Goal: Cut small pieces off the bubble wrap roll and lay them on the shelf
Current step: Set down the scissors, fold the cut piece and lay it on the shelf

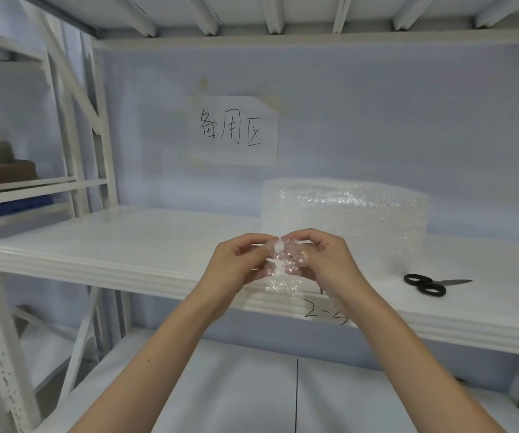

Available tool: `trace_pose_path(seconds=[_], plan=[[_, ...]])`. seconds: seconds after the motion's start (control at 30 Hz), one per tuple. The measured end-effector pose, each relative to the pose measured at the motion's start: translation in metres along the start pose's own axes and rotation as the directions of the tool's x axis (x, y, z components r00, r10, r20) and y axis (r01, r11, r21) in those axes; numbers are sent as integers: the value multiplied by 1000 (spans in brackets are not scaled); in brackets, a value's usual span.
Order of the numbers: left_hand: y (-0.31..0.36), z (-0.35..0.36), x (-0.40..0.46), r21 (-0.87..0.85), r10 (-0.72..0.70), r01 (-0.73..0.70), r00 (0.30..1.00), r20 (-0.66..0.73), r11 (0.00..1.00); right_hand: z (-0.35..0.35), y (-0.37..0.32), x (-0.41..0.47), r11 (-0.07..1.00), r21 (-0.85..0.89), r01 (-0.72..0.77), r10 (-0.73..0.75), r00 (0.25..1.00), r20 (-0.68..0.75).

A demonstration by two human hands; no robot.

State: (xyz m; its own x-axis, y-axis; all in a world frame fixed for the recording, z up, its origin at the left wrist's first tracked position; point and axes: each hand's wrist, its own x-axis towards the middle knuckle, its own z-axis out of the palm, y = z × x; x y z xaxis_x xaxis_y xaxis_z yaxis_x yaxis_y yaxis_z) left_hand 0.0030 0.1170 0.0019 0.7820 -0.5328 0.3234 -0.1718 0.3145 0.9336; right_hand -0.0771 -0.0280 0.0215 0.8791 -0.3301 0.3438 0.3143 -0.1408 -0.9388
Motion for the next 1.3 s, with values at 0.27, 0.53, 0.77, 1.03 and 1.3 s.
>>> trace_pose_path(seconds=[0.27,0.53,0.77,1.03,1.3], plan=[[6,1,-3,-110,-45,46,999,8,993,2,2,-3,998,16,59,-59,998,-30],[6,6,-5,-90,-74,74,997,3,993,5,6,-7,965,-170,198,-218,970,-110],[8,9,-11,-99,-86,83,996,-34,992,9,6,-12,964,-190,184,-217,961,-170],[11,10,-12,-162,-48,44,999,-19,986,13,8,-15,980,-108,167,-183,968,-169],[-2,7,-2,-161,-65,56,997,-52,985,4,11,-9,993,-41,108,-112,988,-105]])
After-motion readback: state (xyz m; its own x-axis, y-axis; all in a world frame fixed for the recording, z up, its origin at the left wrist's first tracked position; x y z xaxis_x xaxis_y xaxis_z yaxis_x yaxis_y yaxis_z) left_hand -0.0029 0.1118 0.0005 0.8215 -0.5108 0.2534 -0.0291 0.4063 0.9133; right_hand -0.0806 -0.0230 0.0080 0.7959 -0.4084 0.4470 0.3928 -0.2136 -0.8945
